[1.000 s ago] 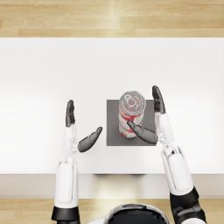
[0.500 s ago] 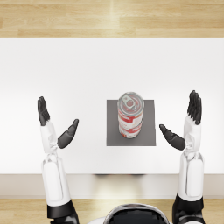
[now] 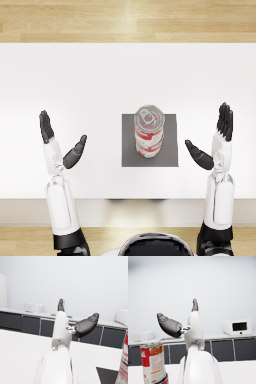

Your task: Pick up the red can on the left and place it in the middle, then pick up the red can on the right and place it on top of the can in the middle

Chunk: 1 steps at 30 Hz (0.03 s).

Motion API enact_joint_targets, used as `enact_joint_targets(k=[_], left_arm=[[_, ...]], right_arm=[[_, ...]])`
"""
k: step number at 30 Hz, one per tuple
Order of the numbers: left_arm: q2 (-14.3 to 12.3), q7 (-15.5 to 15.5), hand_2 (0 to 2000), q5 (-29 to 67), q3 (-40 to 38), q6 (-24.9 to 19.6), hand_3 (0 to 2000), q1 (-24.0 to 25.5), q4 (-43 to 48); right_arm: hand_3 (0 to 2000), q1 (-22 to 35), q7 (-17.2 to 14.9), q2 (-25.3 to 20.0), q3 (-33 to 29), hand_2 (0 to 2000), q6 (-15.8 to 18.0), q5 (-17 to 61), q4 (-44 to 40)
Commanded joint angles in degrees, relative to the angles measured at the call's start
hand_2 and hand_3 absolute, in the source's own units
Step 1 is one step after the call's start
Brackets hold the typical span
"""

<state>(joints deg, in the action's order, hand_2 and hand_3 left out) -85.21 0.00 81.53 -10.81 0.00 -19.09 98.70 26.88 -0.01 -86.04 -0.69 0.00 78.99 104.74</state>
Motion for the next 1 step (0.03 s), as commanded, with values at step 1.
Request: enact_joint_targets(k=[1], left_arm=[[0.0,0.0,0,0.0,0.0,0.0,0,0.0,0.0]], right_arm=[[0,0.0,0.0,0.0,0.0,0,0.0,0.0,0.0]])
